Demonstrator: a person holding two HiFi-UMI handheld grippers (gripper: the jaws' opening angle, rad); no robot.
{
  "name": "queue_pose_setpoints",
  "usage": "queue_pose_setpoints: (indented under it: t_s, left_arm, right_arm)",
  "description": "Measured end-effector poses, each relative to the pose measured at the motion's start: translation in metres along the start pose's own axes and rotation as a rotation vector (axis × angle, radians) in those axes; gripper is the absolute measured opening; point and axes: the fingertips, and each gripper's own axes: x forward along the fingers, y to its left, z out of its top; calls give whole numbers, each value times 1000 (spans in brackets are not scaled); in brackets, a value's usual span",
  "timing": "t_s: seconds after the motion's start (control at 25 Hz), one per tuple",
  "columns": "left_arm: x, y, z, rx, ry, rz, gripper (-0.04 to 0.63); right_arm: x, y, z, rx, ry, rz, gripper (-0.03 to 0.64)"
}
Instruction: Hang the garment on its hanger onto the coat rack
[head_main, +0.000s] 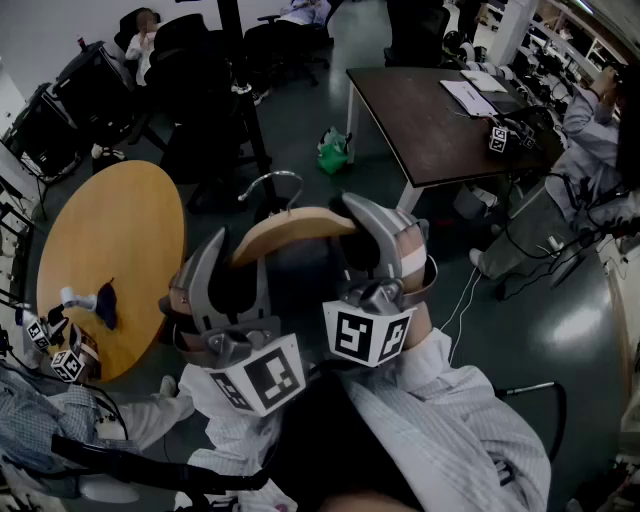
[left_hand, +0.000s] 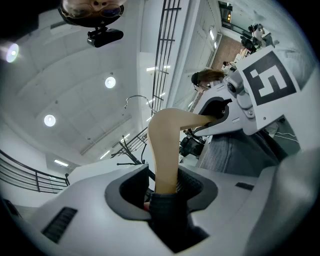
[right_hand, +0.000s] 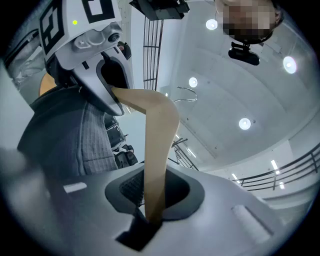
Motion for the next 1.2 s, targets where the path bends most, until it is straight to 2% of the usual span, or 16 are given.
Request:
queue_pose_setpoints:
  t_s: [0.2,0.84,1.04,1.2]
  left_arm:
    - [-6,7,4,-3,3,-1,149]
    - [-16,-15,24,-7,8,14,149]
    - [3,-18,17,-8,23,-1,149]
    - [38,-24,2,-16,24,-5,149]
  right_arm:
    - [-3,-4,9,-2,-5,0,57]
    - [-26,-17,-7,14,-37,-4,65]
    - [-9,-14,-18,24,-32,8,67]
    - [22,-7,-38,22,-24,24,69]
